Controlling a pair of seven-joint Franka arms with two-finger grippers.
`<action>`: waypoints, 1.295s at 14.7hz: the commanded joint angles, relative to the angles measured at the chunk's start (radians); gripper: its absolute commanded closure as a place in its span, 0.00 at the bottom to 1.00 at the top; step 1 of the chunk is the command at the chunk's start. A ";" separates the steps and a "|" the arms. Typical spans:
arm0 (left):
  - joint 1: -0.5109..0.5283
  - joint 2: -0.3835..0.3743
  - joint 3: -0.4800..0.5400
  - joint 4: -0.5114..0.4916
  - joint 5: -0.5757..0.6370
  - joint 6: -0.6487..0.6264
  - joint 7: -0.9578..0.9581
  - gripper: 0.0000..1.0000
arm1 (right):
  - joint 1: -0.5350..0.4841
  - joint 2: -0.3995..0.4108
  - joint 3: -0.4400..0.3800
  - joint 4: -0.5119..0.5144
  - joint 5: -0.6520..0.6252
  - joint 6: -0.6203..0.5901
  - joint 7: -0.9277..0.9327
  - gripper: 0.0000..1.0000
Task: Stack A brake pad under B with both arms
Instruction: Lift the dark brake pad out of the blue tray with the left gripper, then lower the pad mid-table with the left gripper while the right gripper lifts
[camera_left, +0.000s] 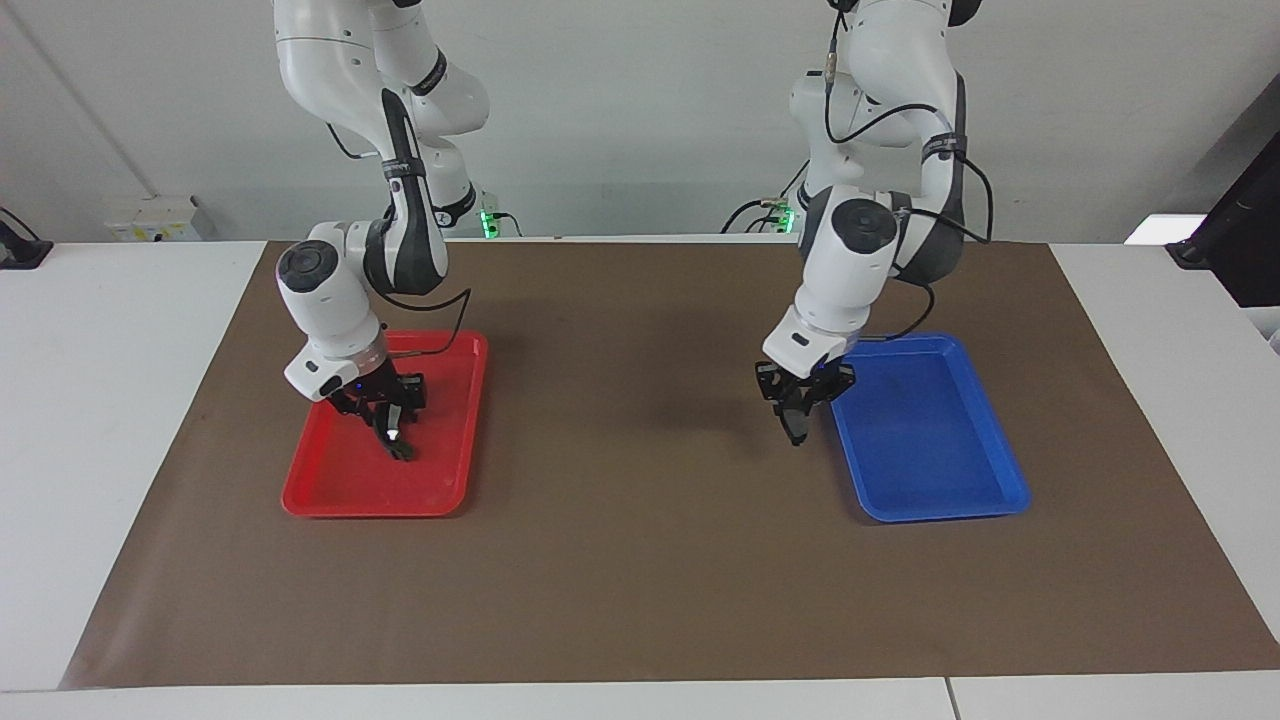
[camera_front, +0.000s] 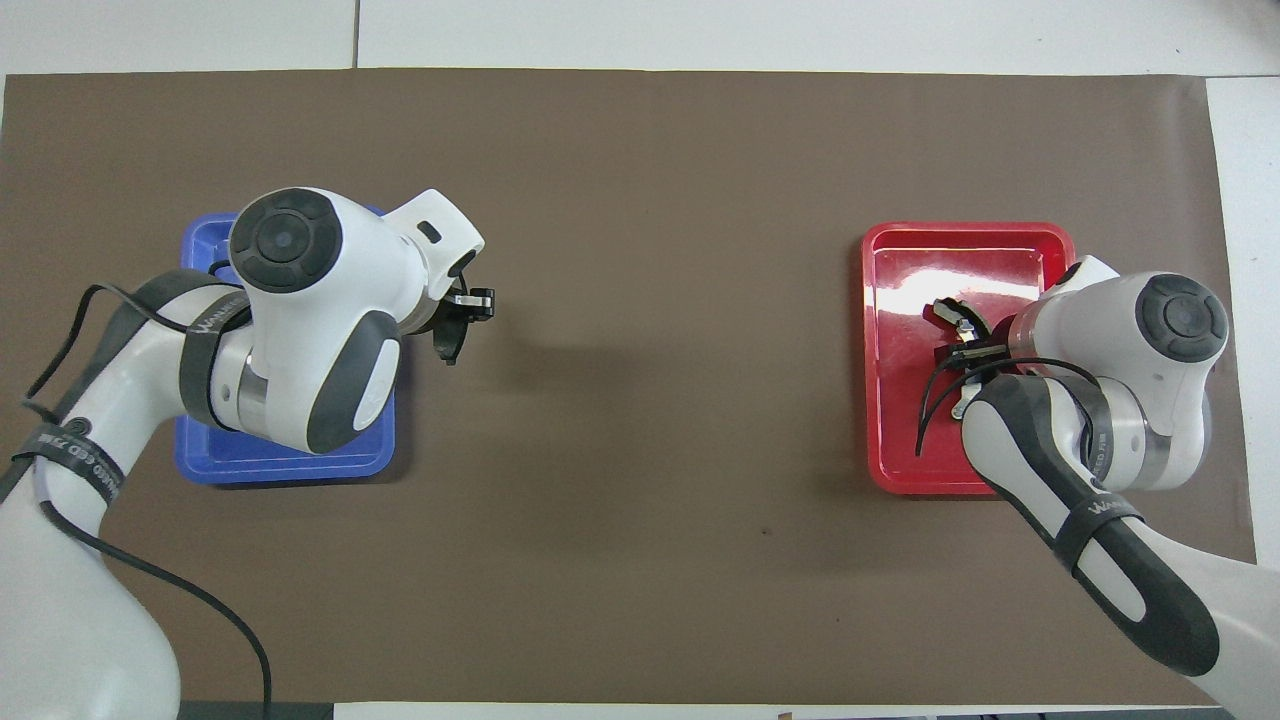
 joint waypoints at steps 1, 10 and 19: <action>-0.079 0.166 0.017 0.205 0.004 -0.006 -0.153 0.88 | -0.006 -0.017 0.006 -0.004 0.023 -0.021 -0.036 0.29; -0.211 0.296 0.014 0.265 -0.011 0.058 -0.247 0.65 | -0.006 -0.024 0.007 0.023 0.023 -0.063 -0.034 0.94; -0.180 0.196 0.030 0.186 -0.006 0.026 -0.235 0.02 | 0.014 0.000 0.007 0.259 0.025 -0.306 0.008 1.00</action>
